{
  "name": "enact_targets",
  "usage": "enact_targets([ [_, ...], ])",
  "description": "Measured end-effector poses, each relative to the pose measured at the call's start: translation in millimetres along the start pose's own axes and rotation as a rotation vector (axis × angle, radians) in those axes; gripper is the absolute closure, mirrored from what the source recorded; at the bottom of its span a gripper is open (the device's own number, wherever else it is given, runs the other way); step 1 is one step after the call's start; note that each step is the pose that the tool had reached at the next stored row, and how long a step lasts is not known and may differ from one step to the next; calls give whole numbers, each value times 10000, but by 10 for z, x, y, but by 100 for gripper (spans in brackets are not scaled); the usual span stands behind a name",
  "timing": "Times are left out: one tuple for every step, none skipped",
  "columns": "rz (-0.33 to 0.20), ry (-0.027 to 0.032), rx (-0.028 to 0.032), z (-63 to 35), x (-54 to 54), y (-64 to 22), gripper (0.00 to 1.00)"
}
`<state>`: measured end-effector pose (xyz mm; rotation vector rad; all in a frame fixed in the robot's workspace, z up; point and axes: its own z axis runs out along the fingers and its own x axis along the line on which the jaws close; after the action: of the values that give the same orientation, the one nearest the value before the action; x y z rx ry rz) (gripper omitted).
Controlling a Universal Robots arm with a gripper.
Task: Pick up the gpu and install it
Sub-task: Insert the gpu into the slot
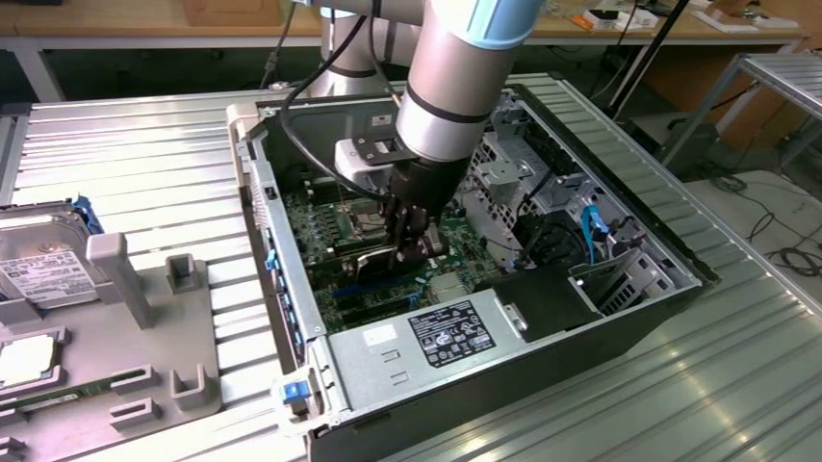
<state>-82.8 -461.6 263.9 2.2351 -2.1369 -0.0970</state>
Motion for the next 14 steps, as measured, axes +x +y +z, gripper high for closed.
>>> enact_targets([
  [1,-3,1,1,-1,3,73],
  [-1,-6,5,3,-2,15,73],
  [-2,-6,5,6,-2,21,73],
  [-2,-2,2,9,-2,30,73],
  [-1,-1,1,9,-2,36,73],
  [0,-1,-1,9,-2,41,73],
  [-1,-1,0,9,-4,42,73],
  [-3,-3,1,8,-9,42,73],
  [-13,-2,2,-1,-11,43,73],
  [-13,-2,2,-18,-11,45,73],
  [-14,-3,3,-20,-12,45,73],
  [-15,-6,3,-19,-12,45,73],
  [-14,-9,6,-20,-12,46,73],
  [-14,-9,11,-20,-12,46,73],
])
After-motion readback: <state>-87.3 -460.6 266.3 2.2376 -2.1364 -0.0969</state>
